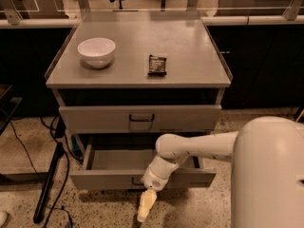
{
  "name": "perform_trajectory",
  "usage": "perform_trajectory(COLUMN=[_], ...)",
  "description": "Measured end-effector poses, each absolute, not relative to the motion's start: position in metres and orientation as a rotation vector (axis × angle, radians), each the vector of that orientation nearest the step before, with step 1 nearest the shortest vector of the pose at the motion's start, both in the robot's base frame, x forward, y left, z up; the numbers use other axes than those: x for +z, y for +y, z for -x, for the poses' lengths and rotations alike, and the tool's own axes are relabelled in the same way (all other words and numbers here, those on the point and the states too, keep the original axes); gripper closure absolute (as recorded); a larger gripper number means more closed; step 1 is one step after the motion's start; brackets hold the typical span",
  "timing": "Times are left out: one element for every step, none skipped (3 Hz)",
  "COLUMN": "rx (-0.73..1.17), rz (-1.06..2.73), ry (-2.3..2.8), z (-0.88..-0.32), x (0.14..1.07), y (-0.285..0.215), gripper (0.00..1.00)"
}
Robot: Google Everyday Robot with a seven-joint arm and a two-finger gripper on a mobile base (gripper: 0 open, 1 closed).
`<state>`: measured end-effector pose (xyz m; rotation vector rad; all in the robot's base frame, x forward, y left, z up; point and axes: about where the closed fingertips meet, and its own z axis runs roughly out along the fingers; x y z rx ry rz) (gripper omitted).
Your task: Open middle drawer
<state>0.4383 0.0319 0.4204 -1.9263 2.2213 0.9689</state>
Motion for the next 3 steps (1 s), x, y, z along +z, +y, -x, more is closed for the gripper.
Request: perform_trajectory(rx=[1.001,1.029,1.048], rz=[1.926,1.866,1.773], ry=[2.246,2.277,2.327], z=[-0.42,-0.386,-0.343], x=[0.424,0.446,0.466], y=[0.024,0.014,0.0], gripper=[0.0,0.0,0.0])
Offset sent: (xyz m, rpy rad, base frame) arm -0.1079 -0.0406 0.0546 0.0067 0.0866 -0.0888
